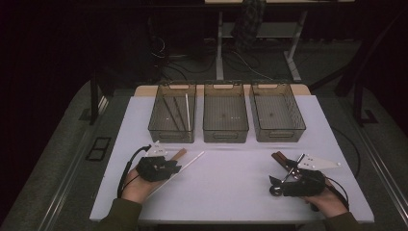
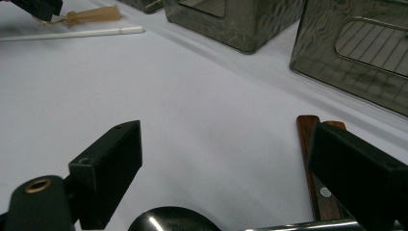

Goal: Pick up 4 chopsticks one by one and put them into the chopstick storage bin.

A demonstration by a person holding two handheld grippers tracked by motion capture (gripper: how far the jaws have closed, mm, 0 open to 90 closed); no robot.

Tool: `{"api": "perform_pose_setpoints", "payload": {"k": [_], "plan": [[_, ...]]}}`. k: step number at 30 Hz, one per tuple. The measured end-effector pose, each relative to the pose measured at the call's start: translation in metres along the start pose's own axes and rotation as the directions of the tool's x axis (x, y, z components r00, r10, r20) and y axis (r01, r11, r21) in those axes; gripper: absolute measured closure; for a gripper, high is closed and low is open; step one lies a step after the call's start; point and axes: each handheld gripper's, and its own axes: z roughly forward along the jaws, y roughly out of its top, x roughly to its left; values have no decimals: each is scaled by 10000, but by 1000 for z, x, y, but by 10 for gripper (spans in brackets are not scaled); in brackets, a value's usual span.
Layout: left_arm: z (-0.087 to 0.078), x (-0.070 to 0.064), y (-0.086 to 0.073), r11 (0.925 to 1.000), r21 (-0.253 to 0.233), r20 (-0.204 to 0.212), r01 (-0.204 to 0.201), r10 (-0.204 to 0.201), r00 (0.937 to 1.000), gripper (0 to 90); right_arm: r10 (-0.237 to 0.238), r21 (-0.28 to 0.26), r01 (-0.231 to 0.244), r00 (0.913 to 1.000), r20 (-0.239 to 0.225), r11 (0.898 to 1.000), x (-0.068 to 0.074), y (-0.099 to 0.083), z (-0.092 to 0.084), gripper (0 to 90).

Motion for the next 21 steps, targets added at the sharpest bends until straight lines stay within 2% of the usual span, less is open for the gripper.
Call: {"api": "perform_pose_setpoints", "payload": {"k": [5, 12, 21], "plan": [[6, -1, -1, 9993, 371, 83, 39, -42, 10000, 742, -68, 41, 68, 10000, -1, 10000, 1, 0, 0, 116], [9, 1, -3, 9985, 533, 192, 152, -162, 9997, 772, -139, 83, 139, 9999, 24, 9999, 1, 0, 0, 115], [14, 0, -4, 9960, 895, 141, -19, 7, 9999, 799, -175, 107, 174, 9998, 41, 9998, 1, 0, 0, 115]]}}
